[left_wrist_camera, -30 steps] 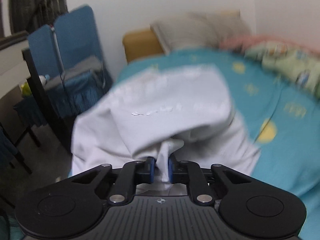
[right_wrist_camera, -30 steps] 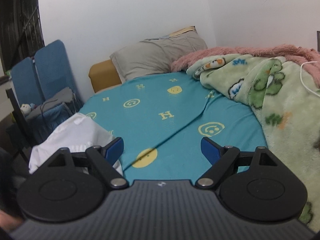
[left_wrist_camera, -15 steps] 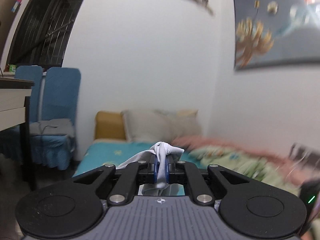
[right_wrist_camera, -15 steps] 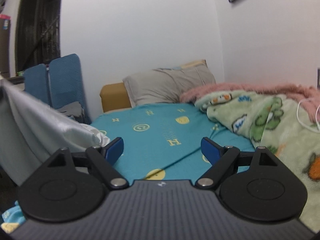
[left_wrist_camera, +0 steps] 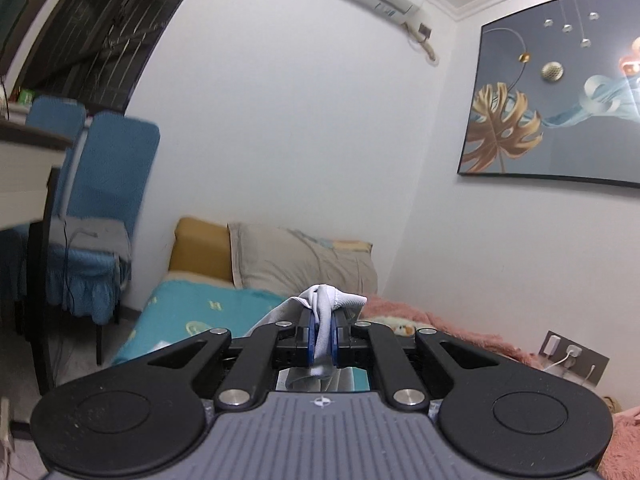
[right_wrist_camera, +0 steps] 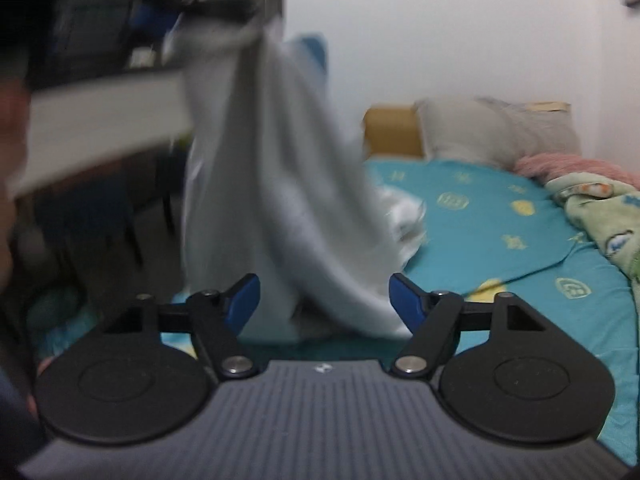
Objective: Fold clothes
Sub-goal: 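Grasp the white T-shirt with the left gripper and lift it up, then grasp the T-shirt hem with the right gripper while the left gripper holds the shirt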
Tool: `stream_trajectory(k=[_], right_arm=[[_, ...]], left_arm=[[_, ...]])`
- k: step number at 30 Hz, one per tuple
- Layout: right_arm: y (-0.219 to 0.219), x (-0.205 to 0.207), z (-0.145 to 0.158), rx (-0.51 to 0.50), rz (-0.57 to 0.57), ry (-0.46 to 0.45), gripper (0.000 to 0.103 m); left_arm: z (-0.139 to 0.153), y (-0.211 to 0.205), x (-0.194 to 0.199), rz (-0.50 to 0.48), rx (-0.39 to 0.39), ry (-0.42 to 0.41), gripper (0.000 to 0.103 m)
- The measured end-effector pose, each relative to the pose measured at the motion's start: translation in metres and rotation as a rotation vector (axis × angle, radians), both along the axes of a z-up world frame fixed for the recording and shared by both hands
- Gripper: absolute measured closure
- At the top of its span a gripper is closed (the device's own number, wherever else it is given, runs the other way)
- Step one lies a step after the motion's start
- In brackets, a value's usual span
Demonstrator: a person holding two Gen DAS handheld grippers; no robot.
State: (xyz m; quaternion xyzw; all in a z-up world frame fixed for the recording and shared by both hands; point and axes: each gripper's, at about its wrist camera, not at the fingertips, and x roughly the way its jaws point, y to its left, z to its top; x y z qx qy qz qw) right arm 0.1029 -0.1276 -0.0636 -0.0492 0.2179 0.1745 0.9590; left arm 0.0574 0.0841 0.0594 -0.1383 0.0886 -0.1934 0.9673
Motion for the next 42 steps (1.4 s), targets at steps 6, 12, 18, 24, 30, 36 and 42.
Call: stream_trajectory(k=[6,12,18,24,30,36,42], right_arm=[[-0.003,0.039,-0.029,-0.063,-0.039,0.078,0.081],[-0.055,0.054,-0.017,0.123,-0.158,0.074,0.094],[-0.114,0.068,-0.016,0.274,-0.377,0.124,0.094],[-0.141,0.058,-0.022,0.368,-0.464,0.191,0.090],[-0.106,0.042,-0.018,0.353,-0.266,0.190,0.023],[-0.067,0.042,-0.028,0.221,-0.179,0.194,0.023],[-0.057,0.056,-0.040,0.176,-0.235,0.223,0.023]], left_arm=[[-0.014,0.007,0.032,-0.037,-0.019,0.085,0.095],[-0.030,0.000,0.058,-0.055,0.029,0.161,0.095],[-0.054,-0.023,0.083,-0.075,0.116,0.242,0.095],[-0.075,-0.045,0.097,-0.061,0.155,0.301,0.095],[-0.075,-0.047,0.092,-0.035,0.142,0.308,0.094],[-0.070,-0.043,0.088,-0.013,0.097,0.307,0.094],[-0.067,-0.043,0.082,-0.002,0.079,0.291,0.094]])
